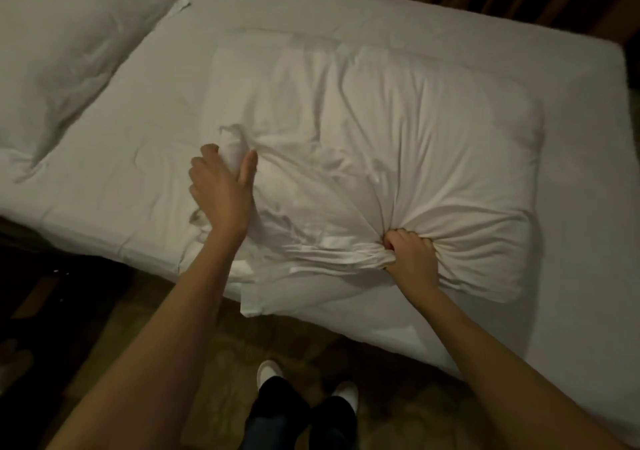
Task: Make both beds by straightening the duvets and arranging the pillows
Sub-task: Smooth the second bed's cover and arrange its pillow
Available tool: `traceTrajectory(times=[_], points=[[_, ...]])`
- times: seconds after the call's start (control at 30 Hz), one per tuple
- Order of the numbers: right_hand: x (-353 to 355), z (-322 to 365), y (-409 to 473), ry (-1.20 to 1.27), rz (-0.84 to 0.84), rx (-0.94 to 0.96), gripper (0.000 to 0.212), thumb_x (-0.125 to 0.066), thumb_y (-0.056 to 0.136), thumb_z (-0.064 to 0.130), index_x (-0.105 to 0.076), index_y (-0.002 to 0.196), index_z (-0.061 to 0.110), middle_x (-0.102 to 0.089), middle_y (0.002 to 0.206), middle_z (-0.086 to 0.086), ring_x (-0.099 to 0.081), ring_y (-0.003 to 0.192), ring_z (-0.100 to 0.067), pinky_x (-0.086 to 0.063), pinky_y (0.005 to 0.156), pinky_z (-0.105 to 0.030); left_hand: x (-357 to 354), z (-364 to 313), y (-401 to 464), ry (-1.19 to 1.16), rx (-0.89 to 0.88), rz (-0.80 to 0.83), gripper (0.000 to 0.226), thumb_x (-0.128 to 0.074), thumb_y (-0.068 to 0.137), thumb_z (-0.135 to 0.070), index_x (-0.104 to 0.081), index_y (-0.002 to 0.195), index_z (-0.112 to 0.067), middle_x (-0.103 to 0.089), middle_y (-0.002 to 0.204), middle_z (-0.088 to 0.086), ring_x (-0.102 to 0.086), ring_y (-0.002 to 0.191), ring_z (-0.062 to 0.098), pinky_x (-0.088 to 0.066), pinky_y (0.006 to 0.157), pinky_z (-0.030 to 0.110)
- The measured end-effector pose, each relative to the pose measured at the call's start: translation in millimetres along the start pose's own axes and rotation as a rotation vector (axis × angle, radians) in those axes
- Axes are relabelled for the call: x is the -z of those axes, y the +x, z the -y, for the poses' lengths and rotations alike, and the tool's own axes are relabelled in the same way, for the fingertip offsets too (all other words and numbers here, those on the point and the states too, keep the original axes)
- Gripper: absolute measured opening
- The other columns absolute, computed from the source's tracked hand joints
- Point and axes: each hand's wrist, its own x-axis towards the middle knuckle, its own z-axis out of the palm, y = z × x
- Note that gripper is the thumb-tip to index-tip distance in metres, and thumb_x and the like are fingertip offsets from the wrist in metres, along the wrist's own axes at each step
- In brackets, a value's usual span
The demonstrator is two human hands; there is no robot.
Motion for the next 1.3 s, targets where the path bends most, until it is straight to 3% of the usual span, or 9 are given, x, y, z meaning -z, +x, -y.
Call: traceTrajectory(times=[0.1,0.23,0.37,0.47,0.57,0.73,0.97,1.2,1.3], points=[[10,-6,-6,-0.032,0.118,0.039,0.047,-0.084,0.046,0.040,-0.054,0.071,0.016,-0.055,0.067,-0.001,-0.058,0.061,-0.025,-0.026,0.061,-0.031,-3,8,0,-0.087,-0.074,-0.003,0.044,-0.048,0.093,-0.054,-0.044,0.096,-0.010,-0.058,0.094,0.014,-0.055,0.088,0.032,-0.040,0.072,0.041],[30,4,-12,0.102,0.041,0.095,0.070,-0.060,0.052,0.076,-0.058,0.084,0.014,-0.059,0.079,0.000,-0.059,0.074,-0.024,-0.042,0.063,-0.035,4,19,-6,-0.156,-0.033,0.038,0.044,-0.054,0.089,-0.054,-0.033,0.092,-0.016,-0.055,0.083,0.004,-0.053,0.075,0.024,-0.033,0.064,0.033],[54,43,6,0.237,-0.100,0.092,0.067,-0.083,0.058,0.050,-0.060,0.100,0.004,-0.059,0.097,-0.013,-0.059,0.089,-0.034,-0.048,0.076,-0.042,19,27,-13,-0.209,0.019,0.085,0.049,-0.061,0.085,-0.054,-0.032,0.095,-0.015,-0.054,0.083,0.002,-0.051,0.071,0.022,-0.036,0.065,0.033],[62,80,26,0.168,-0.147,0.145,0.080,-0.081,0.055,0.053,-0.058,0.110,-0.001,-0.060,0.106,-0.017,-0.058,0.099,-0.033,-0.048,0.083,-0.040,29,35,-18,-0.272,0.040,0.143,0.051,-0.065,0.083,-0.052,-0.033,0.096,-0.015,-0.052,0.079,-0.003,-0.053,0.072,0.022,-0.040,0.065,0.034],[68,110,49,0.087,-0.115,0.137,0.074,-0.082,0.053,0.052,-0.061,0.102,0.001,-0.061,0.097,-0.016,-0.059,0.091,-0.034,-0.048,0.074,-0.036,40,42,-18,-0.337,0.066,0.204,0.053,-0.068,0.080,-0.052,-0.034,0.098,-0.015,-0.048,0.078,-0.011,-0.054,0.072,0.017,-0.044,0.067,0.036],[66,128,71,-0.020,0.222,0.121,0.037,-0.067,0.083,0.038,-0.059,0.101,0.006,-0.063,0.106,-0.012,-0.057,0.101,-0.029,-0.036,0.076,-0.035,56,49,-22,-0.461,0.112,0.268,0.051,-0.068,0.081,-0.051,-0.036,0.098,-0.015,-0.046,0.080,-0.010,-0.049,0.069,0.007,-0.043,0.065,0.031],[119,126,89,0.088,0.671,0.410,0.024,-0.068,0.084,0.039,-0.059,0.074,0.020,-0.058,0.068,0.006,-0.058,0.072,-0.016,-0.037,0.060,-0.028,66,37,-54,-0.544,0.383,0.006,0.041,-0.029,0.098,-0.055,-0.041,0.100,-0.016,-0.048,0.080,-0.009,-0.048,0.072,0.009,-0.041,0.075,0.035],[131,166,134,0.285,0.293,0.899,0.024,-0.069,0.084,0.034,-0.062,0.086,0.012,-0.060,0.081,-0.001,-0.054,0.075,-0.017,-0.042,0.066,-0.031,45,19,-81,-0.533,0.484,-0.222,0.028,-0.043,0.097,-0.048,-0.040,0.098,-0.020,-0.050,0.074,-0.008,-0.052,0.067,0.012,-0.045,0.064,0.032],[123,193,164,0.259,0.307,1.025,0.043,-0.075,0.076,0.040,-0.063,0.107,0.013,-0.062,0.108,-0.004,-0.053,0.103,-0.024,-0.037,0.090,-0.031,37,23,-91,-0.613,0.517,-0.264,0.027,-0.047,0.096,-0.046,-0.040,0.099,-0.021,-0.051,0.080,-0.008,-0.055,0.073,0.013,-0.051,0.075,0.039]])
